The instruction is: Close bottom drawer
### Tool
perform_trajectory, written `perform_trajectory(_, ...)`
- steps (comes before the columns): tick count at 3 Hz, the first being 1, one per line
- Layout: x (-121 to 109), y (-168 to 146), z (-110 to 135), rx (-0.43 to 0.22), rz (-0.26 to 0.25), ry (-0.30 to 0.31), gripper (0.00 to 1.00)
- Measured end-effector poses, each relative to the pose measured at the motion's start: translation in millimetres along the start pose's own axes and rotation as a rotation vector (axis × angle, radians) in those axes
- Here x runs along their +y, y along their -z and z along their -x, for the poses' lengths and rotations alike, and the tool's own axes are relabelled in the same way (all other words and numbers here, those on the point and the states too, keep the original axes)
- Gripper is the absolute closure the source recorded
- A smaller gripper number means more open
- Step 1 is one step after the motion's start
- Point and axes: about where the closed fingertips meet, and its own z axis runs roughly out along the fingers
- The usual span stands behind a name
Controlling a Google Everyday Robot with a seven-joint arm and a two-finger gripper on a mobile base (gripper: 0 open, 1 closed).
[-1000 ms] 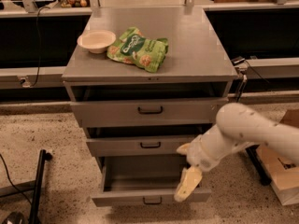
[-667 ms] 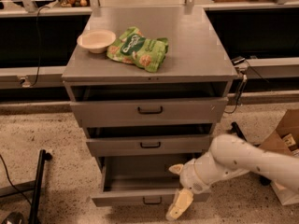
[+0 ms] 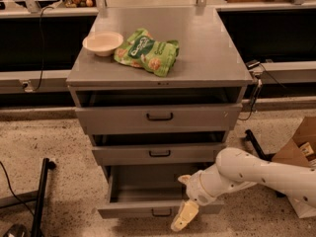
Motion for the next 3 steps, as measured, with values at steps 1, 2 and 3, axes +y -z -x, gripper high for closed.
perform_trajectory(1,-7,-25,-33,0.015,-0.049,0.041,0.0)
perform_trajectory(2,-22,-51,-62,-0.057,-0.176,0.154,0.0)
perform_trajectory(3,-26,-49,-72,-0.063,-0.209,0.189,0.0)
